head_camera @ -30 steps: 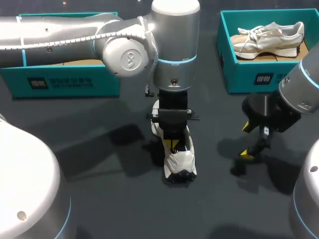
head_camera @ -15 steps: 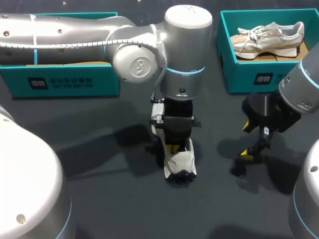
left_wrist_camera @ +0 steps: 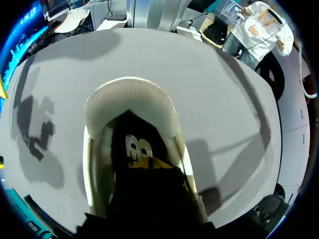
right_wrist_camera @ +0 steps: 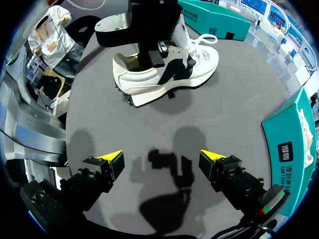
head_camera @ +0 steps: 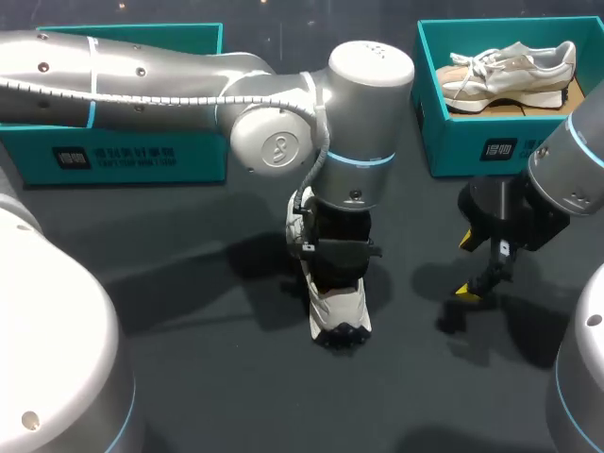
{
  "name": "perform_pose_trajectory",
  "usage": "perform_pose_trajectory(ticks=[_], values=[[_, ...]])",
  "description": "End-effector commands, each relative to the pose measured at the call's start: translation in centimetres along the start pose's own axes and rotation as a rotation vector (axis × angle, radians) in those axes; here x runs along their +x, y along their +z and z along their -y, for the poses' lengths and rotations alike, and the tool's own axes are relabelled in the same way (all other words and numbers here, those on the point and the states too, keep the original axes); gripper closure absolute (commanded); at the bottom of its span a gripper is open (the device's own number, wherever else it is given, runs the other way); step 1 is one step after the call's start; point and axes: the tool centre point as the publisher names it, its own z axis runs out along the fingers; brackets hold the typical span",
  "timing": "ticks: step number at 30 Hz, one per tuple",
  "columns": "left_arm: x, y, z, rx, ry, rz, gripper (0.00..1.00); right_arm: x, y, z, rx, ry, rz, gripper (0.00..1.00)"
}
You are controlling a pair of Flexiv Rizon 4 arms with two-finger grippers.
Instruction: Take the shoe out of the shoebox, open the shoe tongue, remove and reinsert the insole, then place the shoe into the shoebox
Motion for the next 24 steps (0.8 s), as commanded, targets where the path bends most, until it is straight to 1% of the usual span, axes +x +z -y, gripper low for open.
perform_pose_trajectory(ticks=[1,6,10,13,24], values=[[-0.2,-0.5,-0.3,-0.005,0.009,0.026,1.00,0.2,0.0,0.1,0.001,0.000,0.004,0.00],[-0.1,-3.3,0.0,-0.032,0.034,0.058,1.00,0.2,0.0,0.1,0.001,0.000,0.004,0.00],[0.1,-4.0,0.1,-0.047,0.048,0.054,1.00,0.2,0.0,0.1,0.001,0.000,0.004,0.00],[0.4,-3.7,0.0,-0.052,0.052,0.037,1.00,0.2,0.0,0.1,0.001,0.000,0.004,0.00],[0.8,-0.5,-0.6,-0.034,0.023,-0.022,1.00,0.2,0.0,0.1,0.001,0.000,0.004,0.00]])
